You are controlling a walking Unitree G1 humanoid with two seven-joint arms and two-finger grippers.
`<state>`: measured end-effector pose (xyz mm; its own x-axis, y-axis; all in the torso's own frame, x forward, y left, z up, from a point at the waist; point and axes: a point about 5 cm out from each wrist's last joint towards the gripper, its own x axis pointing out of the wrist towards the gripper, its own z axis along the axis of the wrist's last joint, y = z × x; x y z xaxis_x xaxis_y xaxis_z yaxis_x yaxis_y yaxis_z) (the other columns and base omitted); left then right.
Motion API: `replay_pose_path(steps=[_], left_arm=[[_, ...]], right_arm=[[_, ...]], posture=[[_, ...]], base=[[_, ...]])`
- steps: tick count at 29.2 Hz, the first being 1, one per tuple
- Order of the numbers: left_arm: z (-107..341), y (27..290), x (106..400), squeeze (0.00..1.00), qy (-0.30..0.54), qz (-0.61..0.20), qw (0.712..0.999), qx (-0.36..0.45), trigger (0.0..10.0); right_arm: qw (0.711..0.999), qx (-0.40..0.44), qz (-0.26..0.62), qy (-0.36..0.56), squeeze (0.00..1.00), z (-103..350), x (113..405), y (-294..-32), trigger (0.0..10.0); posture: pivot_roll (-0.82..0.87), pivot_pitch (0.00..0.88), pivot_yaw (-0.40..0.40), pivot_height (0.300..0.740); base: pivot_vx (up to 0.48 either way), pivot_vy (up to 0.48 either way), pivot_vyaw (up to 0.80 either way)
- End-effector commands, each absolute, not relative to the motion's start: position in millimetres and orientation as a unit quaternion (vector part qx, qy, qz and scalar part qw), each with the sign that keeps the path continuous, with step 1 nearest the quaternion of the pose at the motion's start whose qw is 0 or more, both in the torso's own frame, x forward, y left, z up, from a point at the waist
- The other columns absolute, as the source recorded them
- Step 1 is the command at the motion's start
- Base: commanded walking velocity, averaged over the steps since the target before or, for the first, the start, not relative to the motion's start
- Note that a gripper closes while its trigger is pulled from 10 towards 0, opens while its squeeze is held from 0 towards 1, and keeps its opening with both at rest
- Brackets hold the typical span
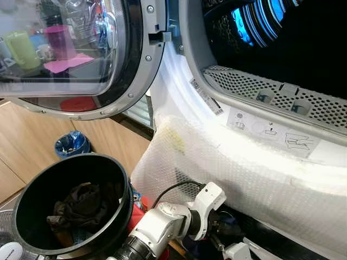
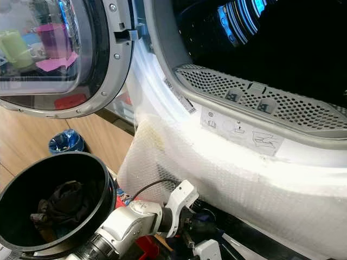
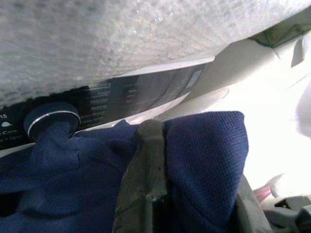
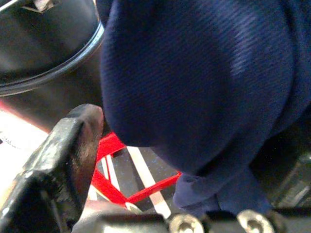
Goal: Clothes washing
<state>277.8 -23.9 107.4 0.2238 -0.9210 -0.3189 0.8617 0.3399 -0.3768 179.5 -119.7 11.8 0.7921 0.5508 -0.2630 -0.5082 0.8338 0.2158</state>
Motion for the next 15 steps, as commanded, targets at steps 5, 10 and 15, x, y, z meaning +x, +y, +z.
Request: replay_pose_path(steps=[5, 10, 15], left_arm=[[114, -34, 278, 0.0, 0.247, -0.575, 0.776, -0.078, 0.0], [116, -36, 279, 0.0, 0.25, -0.571, 0.778, -0.086, 0.0], [118, -37, 280, 0.0, 0.25, -0.566, 0.78, -0.093, 0.0]], right_arm=[[0.961, 0.058, 0.199, 0.18, 0.0, -5, 189, -120, 10.0], [0.97, 0.077, 0.155, 0.168, 0.0, -5, 192, -123, 10.0], [0.974, 0.11, 0.123, 0.154, 0.0, -4, 192, -126, 10.0]], posture=[[0.03, 0.097, 0.084, 0.74], [0.02, 0.104, 0.088, 0.74], [0.02, 0.114, 0.092, 0.74]], base=[[0.0, 0.0, 0.0], [0.0, 0.0, 0.0], [0.0, 0.0, 0.0]])
